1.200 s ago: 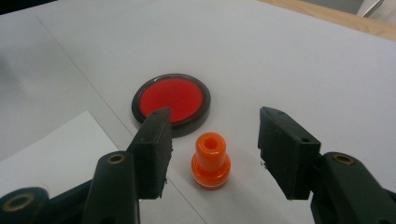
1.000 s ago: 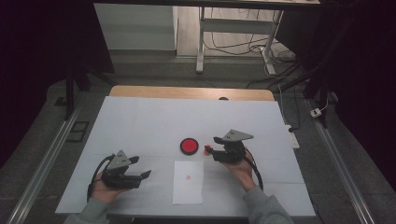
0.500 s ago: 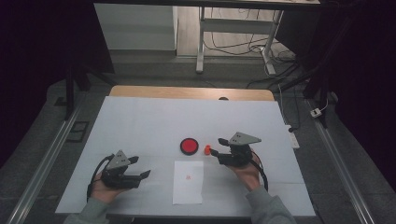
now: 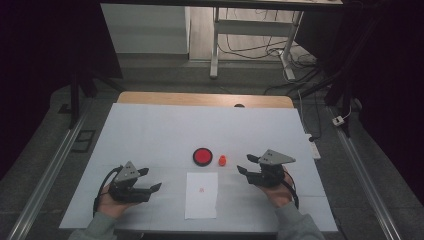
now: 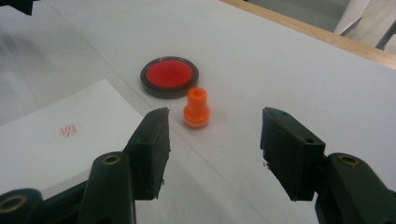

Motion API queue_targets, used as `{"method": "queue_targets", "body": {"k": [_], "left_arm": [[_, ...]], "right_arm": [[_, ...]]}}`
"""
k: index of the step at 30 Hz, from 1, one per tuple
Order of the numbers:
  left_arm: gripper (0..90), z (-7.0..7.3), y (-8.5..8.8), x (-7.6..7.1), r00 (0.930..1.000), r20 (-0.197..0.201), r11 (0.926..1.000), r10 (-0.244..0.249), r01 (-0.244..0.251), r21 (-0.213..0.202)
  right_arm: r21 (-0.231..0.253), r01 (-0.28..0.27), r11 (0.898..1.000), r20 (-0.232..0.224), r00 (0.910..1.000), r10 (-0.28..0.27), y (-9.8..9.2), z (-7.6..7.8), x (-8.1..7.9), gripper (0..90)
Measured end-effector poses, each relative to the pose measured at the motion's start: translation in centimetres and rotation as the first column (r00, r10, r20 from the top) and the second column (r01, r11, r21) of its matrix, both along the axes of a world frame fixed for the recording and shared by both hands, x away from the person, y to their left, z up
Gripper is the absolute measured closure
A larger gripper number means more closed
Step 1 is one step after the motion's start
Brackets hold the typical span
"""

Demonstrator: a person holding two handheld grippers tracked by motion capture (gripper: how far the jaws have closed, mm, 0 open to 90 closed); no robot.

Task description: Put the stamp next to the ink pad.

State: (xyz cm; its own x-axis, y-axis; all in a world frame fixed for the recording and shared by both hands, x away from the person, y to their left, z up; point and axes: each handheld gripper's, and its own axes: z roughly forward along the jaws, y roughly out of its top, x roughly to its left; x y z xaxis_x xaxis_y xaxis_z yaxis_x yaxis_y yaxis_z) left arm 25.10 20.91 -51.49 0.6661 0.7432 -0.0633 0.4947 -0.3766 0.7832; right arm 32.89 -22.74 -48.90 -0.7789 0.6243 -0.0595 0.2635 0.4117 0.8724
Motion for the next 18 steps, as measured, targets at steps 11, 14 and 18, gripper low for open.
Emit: {"method": "queue_targets", "body": {"k": [11,14,18], "left_arm": [[27.5,-0.1,-0.1,-0.3,1.0,-0.003,1.0,0.003,-0.003,-0.002],[27.5,-0.3,-0.1,-0.4,1.0,-0.007,1.0,0.002,-0.002,0.0],[27.5,-0.4,-0.1,-0.6,1.0,-0.01,1.0,0.002,-0.002,0.004]], "right_arm": [[-0.007,0.041,0.999,0.007,0.9992,-0.041,-4.8,-0.8,-2.3,41.6],[-0.006,0.055,0.998,0.006,0.9985,-0.055,-6.1,-1.1,-2.8,41.5],[-0.029,0.065,0.997,-0.003,0.9978,-0.065,-7.3,-1.7,-3.2,41.3]]}}
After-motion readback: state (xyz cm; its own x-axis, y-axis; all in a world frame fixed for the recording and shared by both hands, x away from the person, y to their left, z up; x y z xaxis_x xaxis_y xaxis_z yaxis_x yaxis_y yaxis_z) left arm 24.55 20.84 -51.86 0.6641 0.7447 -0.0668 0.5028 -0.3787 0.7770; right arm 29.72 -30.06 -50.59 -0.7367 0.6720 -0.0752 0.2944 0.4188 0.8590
